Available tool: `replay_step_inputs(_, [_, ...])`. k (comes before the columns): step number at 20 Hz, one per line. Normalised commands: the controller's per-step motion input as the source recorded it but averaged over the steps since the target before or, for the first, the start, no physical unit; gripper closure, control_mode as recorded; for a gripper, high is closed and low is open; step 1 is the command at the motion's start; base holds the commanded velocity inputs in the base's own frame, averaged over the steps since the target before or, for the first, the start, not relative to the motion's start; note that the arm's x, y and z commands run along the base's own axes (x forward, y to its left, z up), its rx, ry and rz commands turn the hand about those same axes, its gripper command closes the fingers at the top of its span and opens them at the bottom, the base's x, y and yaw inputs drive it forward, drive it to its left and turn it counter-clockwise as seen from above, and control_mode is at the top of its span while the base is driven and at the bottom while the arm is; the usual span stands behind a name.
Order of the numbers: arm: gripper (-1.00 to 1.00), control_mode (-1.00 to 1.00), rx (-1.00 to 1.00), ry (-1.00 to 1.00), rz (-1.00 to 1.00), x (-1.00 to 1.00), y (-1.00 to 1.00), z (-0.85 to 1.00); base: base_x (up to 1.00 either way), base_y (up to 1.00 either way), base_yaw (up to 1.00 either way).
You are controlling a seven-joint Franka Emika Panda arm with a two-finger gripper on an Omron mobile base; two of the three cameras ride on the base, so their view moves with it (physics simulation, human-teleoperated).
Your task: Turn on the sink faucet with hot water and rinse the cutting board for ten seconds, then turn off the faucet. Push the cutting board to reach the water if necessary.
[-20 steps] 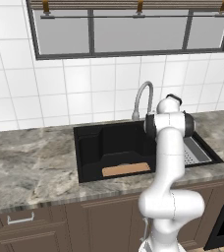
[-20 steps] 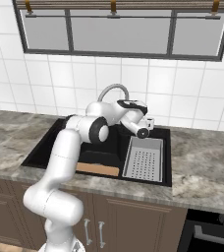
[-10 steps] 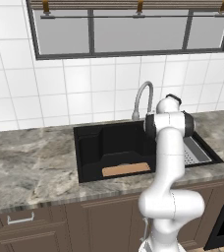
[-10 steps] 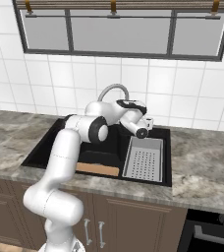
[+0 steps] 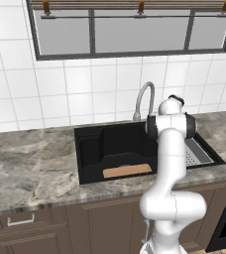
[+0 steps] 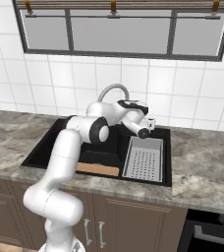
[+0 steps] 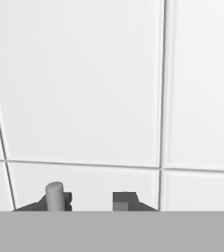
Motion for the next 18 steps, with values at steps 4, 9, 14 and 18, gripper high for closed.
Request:
replay_step_inputs(4, [1.0,-1.0,0.0,0.0,0.0,0.0,-0.46,0.0,0.0,0.0,0.0])
replay_step_inputs(9, [1.0,-1.0,0.0,0.0,0.0,-0.2,-0.46,0.0,0.0,0.0,0.0])
replay_step_inputs(14, [1.0,-1.0,0.0,0.0,0.0,-0.25,-0.57,0.0,0.0,0.0,0.0])
replay_step_inputs(18, [1.0,-1.0,0.0,0.0,0.0,-0.34,-0.68,0.0,0.0,0.0,0.0])
